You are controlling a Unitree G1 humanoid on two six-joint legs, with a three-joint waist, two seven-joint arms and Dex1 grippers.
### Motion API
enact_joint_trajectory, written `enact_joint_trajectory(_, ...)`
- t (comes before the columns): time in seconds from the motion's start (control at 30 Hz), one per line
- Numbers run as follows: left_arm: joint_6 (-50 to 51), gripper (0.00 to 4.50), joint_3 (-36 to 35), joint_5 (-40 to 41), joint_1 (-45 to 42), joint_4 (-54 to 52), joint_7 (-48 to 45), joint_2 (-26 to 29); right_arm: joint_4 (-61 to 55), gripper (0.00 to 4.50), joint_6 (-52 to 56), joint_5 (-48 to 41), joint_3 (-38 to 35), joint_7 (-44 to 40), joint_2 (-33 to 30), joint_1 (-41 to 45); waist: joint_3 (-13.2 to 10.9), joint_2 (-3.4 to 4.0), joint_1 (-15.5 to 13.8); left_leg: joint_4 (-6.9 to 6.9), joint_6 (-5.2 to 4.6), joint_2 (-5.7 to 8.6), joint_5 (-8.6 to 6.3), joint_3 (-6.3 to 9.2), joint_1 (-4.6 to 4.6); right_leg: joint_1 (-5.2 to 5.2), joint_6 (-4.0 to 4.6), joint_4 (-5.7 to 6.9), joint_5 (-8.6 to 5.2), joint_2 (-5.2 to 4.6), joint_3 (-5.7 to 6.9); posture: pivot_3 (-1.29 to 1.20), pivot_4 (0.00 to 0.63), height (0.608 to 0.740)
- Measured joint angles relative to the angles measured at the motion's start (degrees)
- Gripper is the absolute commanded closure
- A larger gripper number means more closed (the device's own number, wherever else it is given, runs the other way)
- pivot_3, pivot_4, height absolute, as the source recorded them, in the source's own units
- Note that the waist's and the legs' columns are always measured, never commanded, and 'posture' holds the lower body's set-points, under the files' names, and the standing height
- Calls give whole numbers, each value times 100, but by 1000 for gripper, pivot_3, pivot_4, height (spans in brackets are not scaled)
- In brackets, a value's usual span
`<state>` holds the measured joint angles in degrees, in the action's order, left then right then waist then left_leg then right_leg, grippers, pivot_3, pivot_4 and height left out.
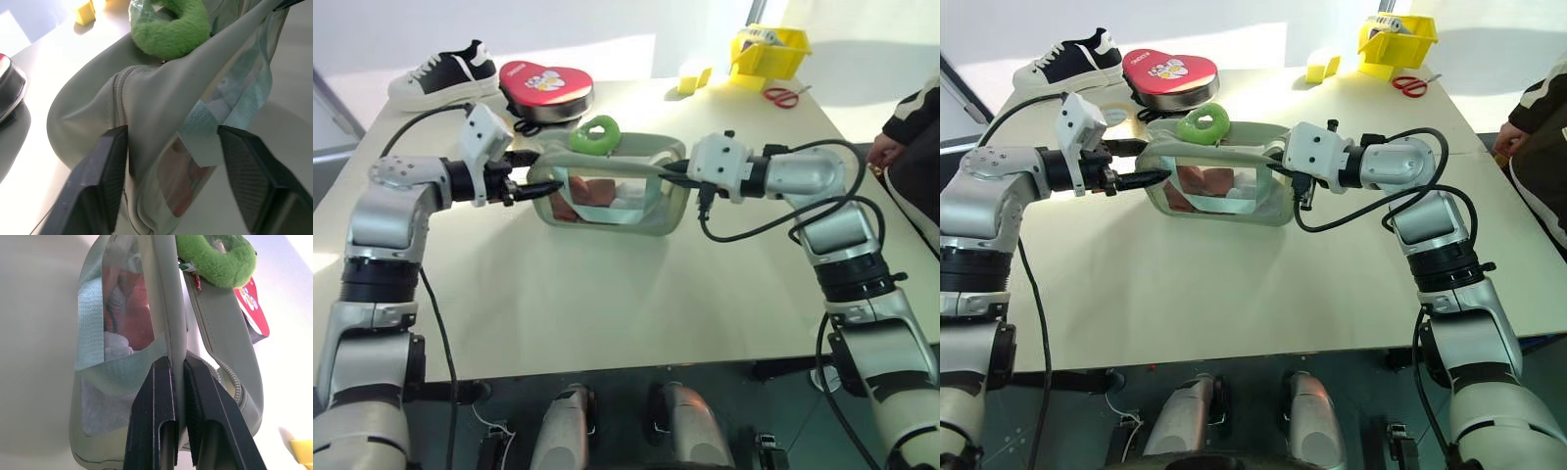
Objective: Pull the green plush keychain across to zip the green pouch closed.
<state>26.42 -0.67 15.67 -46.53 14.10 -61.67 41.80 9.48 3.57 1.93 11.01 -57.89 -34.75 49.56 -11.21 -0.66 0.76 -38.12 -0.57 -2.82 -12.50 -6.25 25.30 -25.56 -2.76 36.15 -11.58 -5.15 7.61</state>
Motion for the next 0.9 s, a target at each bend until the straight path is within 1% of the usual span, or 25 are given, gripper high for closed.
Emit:
enact_joint_trajectory(0.03, -52, 3478, -1, -22, -1, 31, 2, 15, 0, 4500, 13, 3, 0, 0, 1, 0, 0, 0, -1, 0, 0, 0, 0, 0, 0, 0, 0, 0, 0, 0, 0, 0, 150, 740)
enact_joint_trajectory(0.1, -100, 4471, 2, -32, 0, 59, -27, 32, 0, 4500, 29, 3, 0, 9, 17, 0, 0, 0, -2, 0, 0, -1, 0, -1, 0, 0, 0, -1, 0, 0, 0, 0, 150, 740)
enact_joint_trajectory(0.33, 58, 4471, -33, 32, 69, -81, -57, 78, 0, 4500, 65, 6, 0, 27, 61, 0, 0, 0, 5, 0, 0, -2, 0, 1, 0, 0, 0, -1, 0, 0, 0, 0, 150, 740)
enact_joint_trajectory(0.43, 321, 4500, -106, 170, 228, -379, -67, 157, 14, 3345, 254, -62, -5, -23, 90, 64, 0, 0, 9, 1, 0, -3, 0, 1, 0, 0, 0, -1, 0, 0, -1, 0, 150, 740)
enact_joint_trajectory(0.53, 465, 4500, -138, 304, 386, -681, -59, 198, 80, 1885, 868, -416, -67, -207, 202, 381, -1, 2, 3, 1, 0, -4, 0, 2, 0, -1, 0, 1, 0, -1, -1, 0, 150, 740)
enact_joint_trajectory(0.67, 591, 4500, -138, 381, 416, -804, -10, 198, 108, 1885, 2631, -1649, -559, -629, 445, 1370, -2, 3, -13, 0, 0, -4, 0, 6, 2, -1, 2, 0, 1, -1, 0, 0, 150, 740)
enact_joint_trajectory(0.73, 645, 4500, -143, 402, 421, -827, 6, 197, 240, 1885, 3223, -2112, -926, -503, 676, 1812, -1, 2, -11, 1, -1, -4, -1, 6, 2, 0, 2, -2, 2, -2, 1, 0, 150, 740)
enact_joint_trajectory(0.77, 676, 4500, -143, 415, 419, -830, 12, 197, 542, 1885, 3490, -2308, -1150, -254, 933, 2136, -1, 2, -3, 1, -1, -4, -1, 5, 1, -1, 2, -2, 2, -2, 0, 0, 150, 740)
enact_joint_trajectory(0.83, 692, 4500, -134, 437, 421, -863, 6, 189, 933, 1885, 3492, -2303, -1199, 54, 1148, 2401, 0, 1, -1, 2, 0, -4, -2, 5, 1, 0, 3, -2, 2, -1, 2, 0, 150, 740)
enact_joint_trajectory(0.9, 694, 4500, -125, 463, 420, -868, 8, 174, 1468, 1885, 3200, -2047, -1038, 332, 1352, 2515, 0, 1, -6, 3, 0, -3, -2, 5, 2, 0, 3, -5, 2, -3, 3, 0, 150, 740)
